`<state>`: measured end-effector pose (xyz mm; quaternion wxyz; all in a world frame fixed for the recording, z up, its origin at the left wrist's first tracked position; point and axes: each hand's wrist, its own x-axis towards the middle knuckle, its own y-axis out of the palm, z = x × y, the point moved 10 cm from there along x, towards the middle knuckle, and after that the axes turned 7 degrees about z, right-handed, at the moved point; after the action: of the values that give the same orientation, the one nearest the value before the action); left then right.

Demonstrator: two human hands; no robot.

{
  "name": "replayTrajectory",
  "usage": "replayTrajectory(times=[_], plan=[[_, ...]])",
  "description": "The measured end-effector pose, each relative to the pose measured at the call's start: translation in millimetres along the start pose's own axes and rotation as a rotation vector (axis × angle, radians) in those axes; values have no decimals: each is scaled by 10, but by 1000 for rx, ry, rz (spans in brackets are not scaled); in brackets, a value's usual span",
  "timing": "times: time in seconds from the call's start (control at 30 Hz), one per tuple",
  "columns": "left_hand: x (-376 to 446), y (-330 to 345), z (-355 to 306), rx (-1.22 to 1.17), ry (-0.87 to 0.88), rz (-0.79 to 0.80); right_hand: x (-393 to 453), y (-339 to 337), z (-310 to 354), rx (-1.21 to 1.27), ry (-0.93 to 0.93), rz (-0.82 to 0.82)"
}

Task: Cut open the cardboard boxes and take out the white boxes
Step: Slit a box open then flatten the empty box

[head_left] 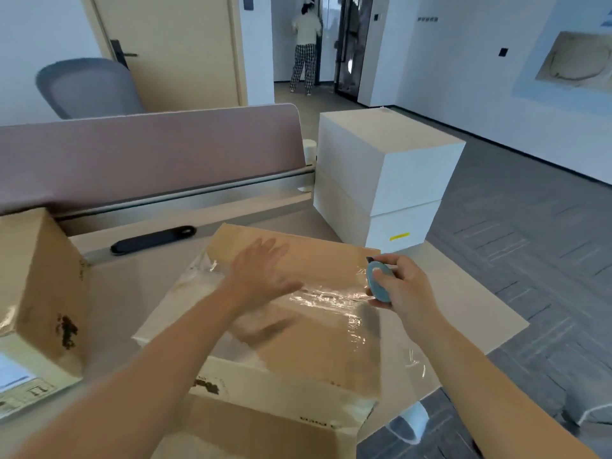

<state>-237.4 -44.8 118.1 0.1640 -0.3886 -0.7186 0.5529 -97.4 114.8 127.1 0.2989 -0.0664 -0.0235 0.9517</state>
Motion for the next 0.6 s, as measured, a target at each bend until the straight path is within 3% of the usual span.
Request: replayTrajectory(times=[0.2,0.43,0.6], plan=[[-189,-300,938,-37,-58,-28,112,853,85,-19,-18,61],[-154,-263,1476,-54,1,155,277,1597,107,-113,-48,-1],[18,-106,1674,-191,55,248,387,1940,111,-240,-104,21]])
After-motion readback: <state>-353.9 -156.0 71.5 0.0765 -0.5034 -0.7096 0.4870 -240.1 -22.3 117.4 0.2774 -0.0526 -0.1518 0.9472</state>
